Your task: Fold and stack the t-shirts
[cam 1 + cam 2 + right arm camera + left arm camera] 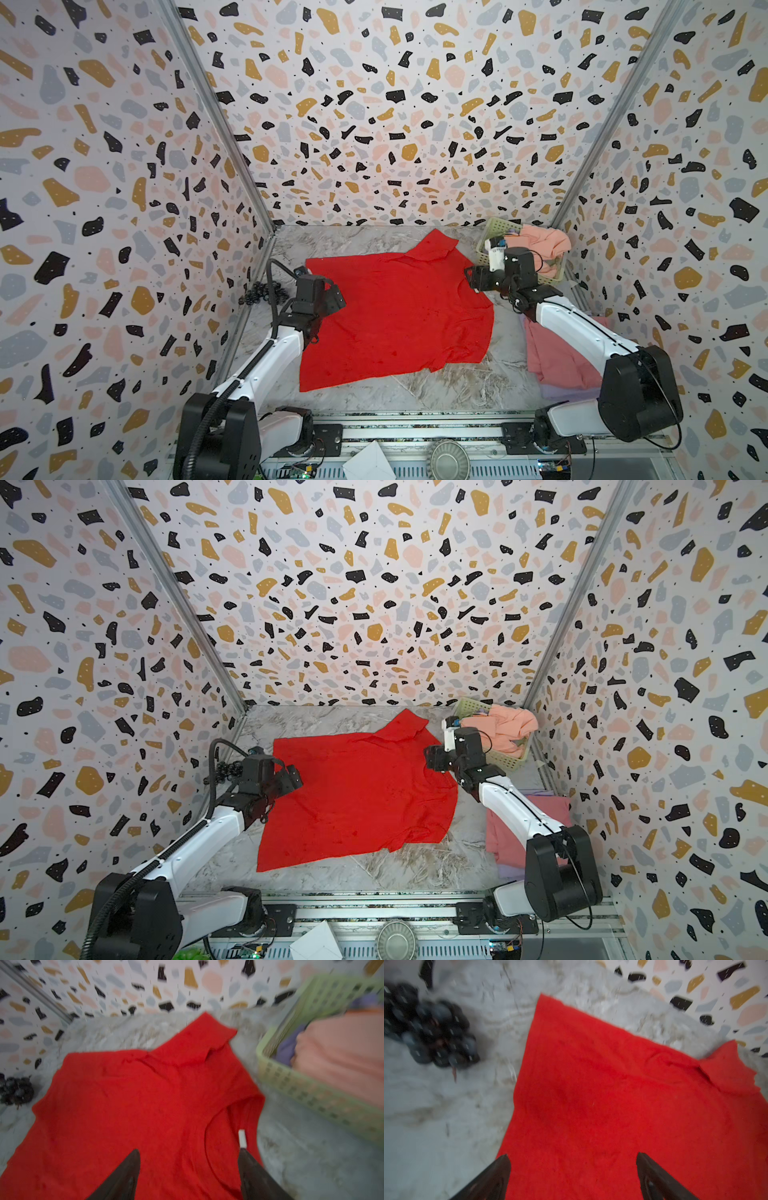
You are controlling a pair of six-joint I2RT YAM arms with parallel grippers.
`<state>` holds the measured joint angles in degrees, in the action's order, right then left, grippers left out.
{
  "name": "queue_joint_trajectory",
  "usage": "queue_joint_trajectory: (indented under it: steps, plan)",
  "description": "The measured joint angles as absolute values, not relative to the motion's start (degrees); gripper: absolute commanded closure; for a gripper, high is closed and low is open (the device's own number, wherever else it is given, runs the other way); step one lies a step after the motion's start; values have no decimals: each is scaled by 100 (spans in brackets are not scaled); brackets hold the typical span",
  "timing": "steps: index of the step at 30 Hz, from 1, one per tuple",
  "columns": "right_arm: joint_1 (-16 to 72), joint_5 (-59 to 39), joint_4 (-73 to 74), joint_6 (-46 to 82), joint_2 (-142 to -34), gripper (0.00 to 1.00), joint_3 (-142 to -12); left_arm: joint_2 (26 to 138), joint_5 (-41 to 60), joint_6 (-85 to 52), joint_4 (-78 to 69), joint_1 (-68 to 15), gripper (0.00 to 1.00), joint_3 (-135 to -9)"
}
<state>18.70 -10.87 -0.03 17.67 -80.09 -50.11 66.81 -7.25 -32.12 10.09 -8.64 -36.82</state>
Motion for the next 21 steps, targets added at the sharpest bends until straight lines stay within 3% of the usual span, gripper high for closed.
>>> queue_joint_trajectory:
  steps: [5, 11, 21]
  plan:
    - [2244, -1452, 285, 2261, -8187, 28, -4180, 6753, -226, -3441, 932, -880, 5, -3284]
    - [2412, -1601, 917, 2543, -8962, 29, -4163, 7400, 123, -3662, 340, -908, 5, -3131]
    - [2318, -1520, 1472, 2578, -10656, 31, -5400, 9343, 145, -3538, -729, -858, 5, -4176]
